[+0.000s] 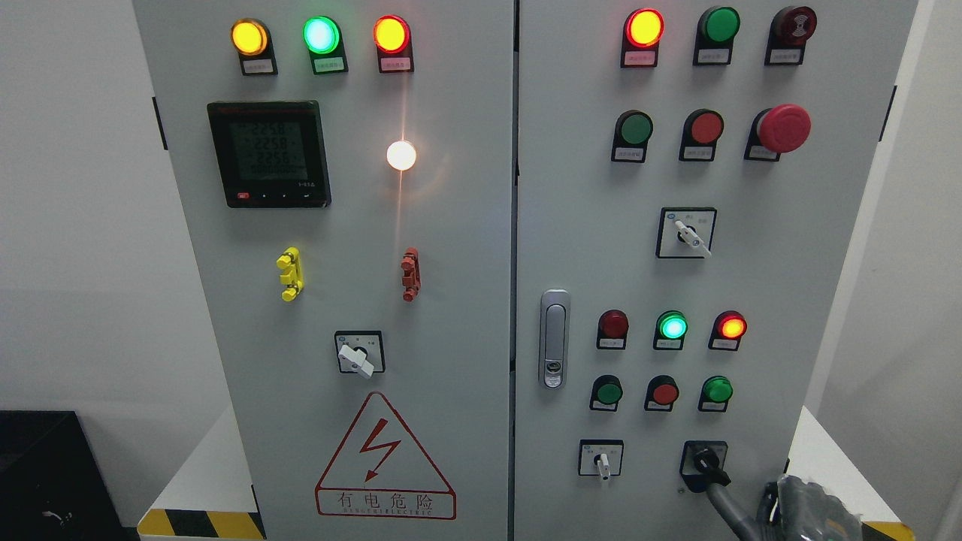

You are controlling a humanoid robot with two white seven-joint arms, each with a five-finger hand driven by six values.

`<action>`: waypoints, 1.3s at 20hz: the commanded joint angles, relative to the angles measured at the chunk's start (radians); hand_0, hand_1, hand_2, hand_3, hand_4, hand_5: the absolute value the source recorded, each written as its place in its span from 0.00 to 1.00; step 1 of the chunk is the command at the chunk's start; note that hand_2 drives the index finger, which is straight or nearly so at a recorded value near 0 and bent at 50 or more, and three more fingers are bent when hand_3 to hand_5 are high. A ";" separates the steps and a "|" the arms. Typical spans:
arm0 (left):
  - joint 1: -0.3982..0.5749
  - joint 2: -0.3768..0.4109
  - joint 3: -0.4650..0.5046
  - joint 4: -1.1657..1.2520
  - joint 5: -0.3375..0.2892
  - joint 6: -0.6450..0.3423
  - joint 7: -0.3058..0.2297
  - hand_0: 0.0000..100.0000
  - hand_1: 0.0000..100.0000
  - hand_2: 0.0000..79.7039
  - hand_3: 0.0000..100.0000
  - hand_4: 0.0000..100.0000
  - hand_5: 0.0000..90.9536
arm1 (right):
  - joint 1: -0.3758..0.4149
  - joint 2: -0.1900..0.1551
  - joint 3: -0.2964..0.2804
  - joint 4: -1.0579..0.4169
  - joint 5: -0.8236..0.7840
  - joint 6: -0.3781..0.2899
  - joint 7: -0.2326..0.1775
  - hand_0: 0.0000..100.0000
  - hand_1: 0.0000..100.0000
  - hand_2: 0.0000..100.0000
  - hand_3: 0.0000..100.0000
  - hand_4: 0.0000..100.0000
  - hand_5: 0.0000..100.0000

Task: Flip black knob to close circuit
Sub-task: 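Hold the right hand on the turned knob, then release it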

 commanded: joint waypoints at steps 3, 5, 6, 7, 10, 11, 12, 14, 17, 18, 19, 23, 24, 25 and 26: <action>0.021 0.000 0.000 -0.023 0.000 -0.001 0.000 0.12 0.56 0.00 0.00 0.00 0.00 | -0.004 -0.001 -0.016 -0.003 -0.002 -0.001 -0.002 0.00 0.00 0.84 0.99 0.90 0.98; 0.021 0.000 0.000 -0.023 0.000 -0.001 0.000 0.12 0.56 0.00 0.00 0.00 0.00 | -0.004 -0.001 -0.018 -0.005 -0.005 -0.001 -0.002 0.00 0.00 0.84 0.99 0.90 0.98; 0.021 0.000 0.000 -0.023 0.000 -0.001 0.000 0.12 0.56 0.00 0.00 0.00 0.00 | -0.004 -0.001 -0.018 -0.005 -0.014 -0.001 -0.002 0.00 0.00 0.84 0.99 0.90 0.98; 0.021 0.000 0.000 -0.023 0.000 -0.001 0.000 0.12 0.56 0.00 0.00 0.00 0.00 | -0.004 -0.001 -0.016 -0.005 -0.020 -0.001 -0.002 0.00 0.00 0.84 0.99 0.90 0.98; 0.021 0.000 0.000 -0.023 0.000 -0.001 0.000 0.12 0.56 0.00 0.00 0.00 0.00 | 0.005 -0.001 -0.016 -0.006 -0.023 -0.005 -0.004 0.00 0.00 0.83 0.99 0.90 0.98; 0.021 0.000 0.000 -0.023 0.000 -0.001 0.000 0.12 0.56 0.00 0.00 0.00 0.00 | 0.008 0.001 -0.016 -0.008 -0.023 -0.015 -0.011 0.00 0.00 0.83 0.99 0.90 0.98; 0.021 0.001 0.000 -0.023 0.000 -0.001 0.000 0.12 0.56 0.00 0.00 0.00 0.00 | 0.009 0.001 -0.015 -0.008 -0.025 -0.022 -0.011 0.00 0.00 0.83 0.99 0.90 0.98; 0.021 0.000 0.000 -0.023 0.000 -0.001 0.000 0.12 0.56 0.00 0.00 0.00 0.00 | 0.011 -0.001 -0.010 -0.009 -0.027 -0.025 -0.015 0.00 0.00 0.83 0.99 0.90 0.98; 0.021 0.001 0.000 -0.023 0.000 -0.001 0.000 0.12 0.56 0.00 0.00 0.00 0.00 | 0.018 0.001 0.004 -0.011 -0.066 -0.024 -0.021 0.00 0.00 0.83 0.99 0.90 0.98; 0.021 0.001 0.000 -0.023 0.000 -0.001 0.000 0.12 0.56 0.00 0.00 0.00 0.00 | 0.022 -0.001 0.010 -0.009 -0.068 -0.024 -0.030 0.00 0.00 0.83 0.99 0.90 0.98; 0.021 0.000 0.000 -0.023 0.000 -0.001 0.000 0.12 0.56 0.00 0.00 0.00 0.00 | 0.023 0.001 0.016 -0.009 -0.069 -0.025 -0.033 0.00 0.00 0.83 0.99 0.90 0.98; 0.021 0.000 0.000 -0.023 0.000 -0.001 0.000 0.12 0.56 0.00 0.00 0.00 0.00 | 0.023 -0.001 0.024 -0.008 -0.071 -0.025 -0.036 0.00 0.00 0.83 0.99 0.90 0.98; 0.021 0.000 0.000 -0.023 0.000 -0.001 0.000 0.12 0.56 0.00 0.00 0.00 0.00 | 0.023 -0.001 0.034 -0.006 -0.071 -0.025 -0.036 0.00 0.00 0.83 0.99 0.90 0.98; 0.021 0.000 0.000 -0.023 0.000 -0.001 0.000 0.12 0.56 0.00 0.00 0.00 0.00 | 0.023 -0.002 0.043 -0.005 -0.071 -0.025 -0.038 0.00 0.00 0.83 0.99 0.90 0.98; 0.021 0.001 0.000 -0.023 0.000 -0.001 0.000 0.12 0.56 0.00 0.00 0.00 0.00 | 0.025 -0.002 0.050 -0.005 -0.071 -0.025 -0.038 0.00 0.00 0.83 0.99 0.90 0.98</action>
